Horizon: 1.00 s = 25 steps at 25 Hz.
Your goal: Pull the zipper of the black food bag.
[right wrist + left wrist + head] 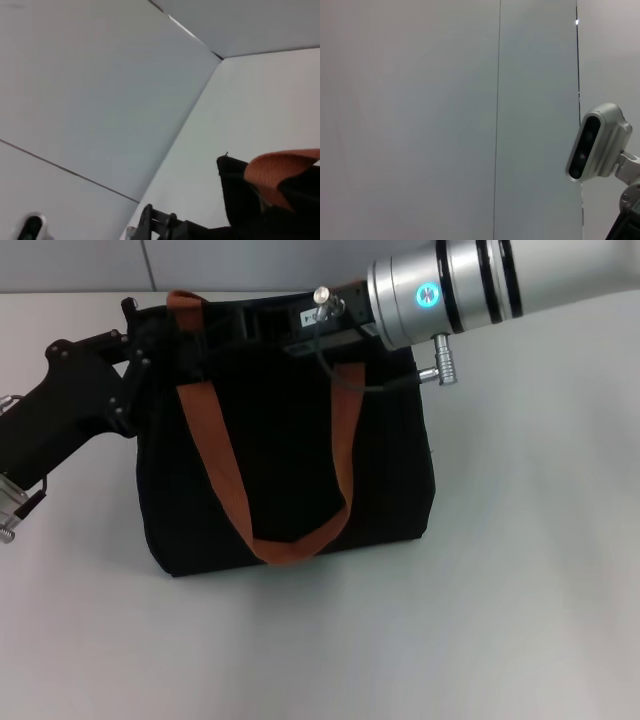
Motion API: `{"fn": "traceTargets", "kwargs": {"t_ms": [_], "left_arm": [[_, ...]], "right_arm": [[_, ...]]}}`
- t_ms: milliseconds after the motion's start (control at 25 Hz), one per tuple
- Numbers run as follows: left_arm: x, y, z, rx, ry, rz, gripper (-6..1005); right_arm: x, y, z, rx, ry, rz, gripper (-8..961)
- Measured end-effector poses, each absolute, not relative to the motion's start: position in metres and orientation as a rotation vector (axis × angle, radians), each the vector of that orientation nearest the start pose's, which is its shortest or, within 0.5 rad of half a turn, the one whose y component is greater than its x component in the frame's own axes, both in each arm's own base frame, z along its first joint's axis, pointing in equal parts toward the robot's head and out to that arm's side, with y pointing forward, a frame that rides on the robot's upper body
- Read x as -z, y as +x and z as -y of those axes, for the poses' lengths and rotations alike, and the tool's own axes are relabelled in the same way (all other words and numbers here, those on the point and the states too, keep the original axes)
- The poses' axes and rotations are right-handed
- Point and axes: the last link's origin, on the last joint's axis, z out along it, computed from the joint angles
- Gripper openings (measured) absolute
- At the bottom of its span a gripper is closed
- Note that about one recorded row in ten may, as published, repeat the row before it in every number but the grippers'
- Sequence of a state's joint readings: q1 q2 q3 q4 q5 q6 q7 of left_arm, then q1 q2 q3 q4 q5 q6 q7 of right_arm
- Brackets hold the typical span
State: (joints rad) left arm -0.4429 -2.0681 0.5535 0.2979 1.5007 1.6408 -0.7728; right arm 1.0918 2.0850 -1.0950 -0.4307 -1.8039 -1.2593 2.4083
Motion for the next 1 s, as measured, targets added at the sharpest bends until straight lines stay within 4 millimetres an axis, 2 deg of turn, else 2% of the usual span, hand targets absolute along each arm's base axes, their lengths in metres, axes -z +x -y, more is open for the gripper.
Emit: {"fn": "traceTargets", "kwargs": {"t_ms": [200,320,520,800,1000], "left_arm": [[-0.014,-0.278,-0.306,1.158,-2.144,0.302,27],[-0.015,-0.278,-0.307,1.158,-2.144,0.301,27],[-0.015,-0.279,-0.306,1.155,-2.141,0.302,27],[-0.017,-0.280,-0.305,1.154,-2.133,0.305,28],[-0.019,-0.282,-0.306,1.147,-2.114,0.309,28]], "right_arm": [[0.079,0.066,-0.411,-0.581,-2.783,-1.557,353],[0.079,0.066,-0.411,-0.593,-2.792,-1.523,163],[0.076,0.067,-0.412,-0.598,-2.809,-1.455,30],[0.071,0.076,-0.415,-0.544,-2.767,-1.444,-2],[0.057,0.091,-0.420,-0.469,-2.670,-1.460,-2]]}}
